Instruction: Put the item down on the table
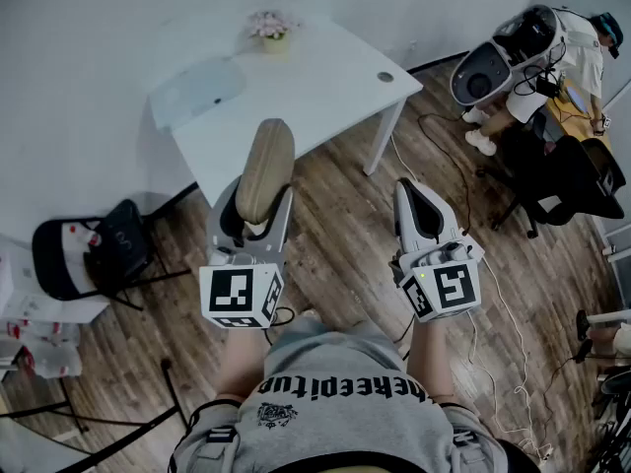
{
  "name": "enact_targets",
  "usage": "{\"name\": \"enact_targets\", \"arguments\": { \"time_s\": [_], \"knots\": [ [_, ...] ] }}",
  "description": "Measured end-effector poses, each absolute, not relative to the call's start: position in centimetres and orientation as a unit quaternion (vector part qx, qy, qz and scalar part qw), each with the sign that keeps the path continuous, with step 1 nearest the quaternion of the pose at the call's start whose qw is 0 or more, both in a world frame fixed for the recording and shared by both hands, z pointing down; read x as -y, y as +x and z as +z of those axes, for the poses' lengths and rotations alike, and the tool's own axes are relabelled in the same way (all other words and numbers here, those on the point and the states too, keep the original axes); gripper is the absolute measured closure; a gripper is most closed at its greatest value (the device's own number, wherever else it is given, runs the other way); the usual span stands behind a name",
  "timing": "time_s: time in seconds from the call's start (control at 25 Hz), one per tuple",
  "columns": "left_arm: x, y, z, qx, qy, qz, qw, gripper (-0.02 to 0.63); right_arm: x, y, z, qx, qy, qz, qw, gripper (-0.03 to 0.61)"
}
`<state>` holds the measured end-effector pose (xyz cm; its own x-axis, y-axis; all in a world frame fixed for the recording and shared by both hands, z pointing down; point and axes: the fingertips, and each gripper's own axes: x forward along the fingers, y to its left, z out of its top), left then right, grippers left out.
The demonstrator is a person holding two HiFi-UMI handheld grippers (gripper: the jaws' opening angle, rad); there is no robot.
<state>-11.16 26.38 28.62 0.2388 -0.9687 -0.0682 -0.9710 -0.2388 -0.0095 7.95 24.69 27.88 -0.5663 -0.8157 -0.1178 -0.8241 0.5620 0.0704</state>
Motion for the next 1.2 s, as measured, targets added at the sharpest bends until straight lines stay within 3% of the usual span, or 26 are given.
{"name": "enact_targets", "arguments": {
  "time_s": [1.2],
  "knots": [
    [-17.7, -13.6, 29.4, -0.588, -0.808, 0.029, 0.018, 0.330, -16.9, 4.7, 28.9, -0.875, -0.480, 0.045, 0.037, 0.583]
  ]
}}
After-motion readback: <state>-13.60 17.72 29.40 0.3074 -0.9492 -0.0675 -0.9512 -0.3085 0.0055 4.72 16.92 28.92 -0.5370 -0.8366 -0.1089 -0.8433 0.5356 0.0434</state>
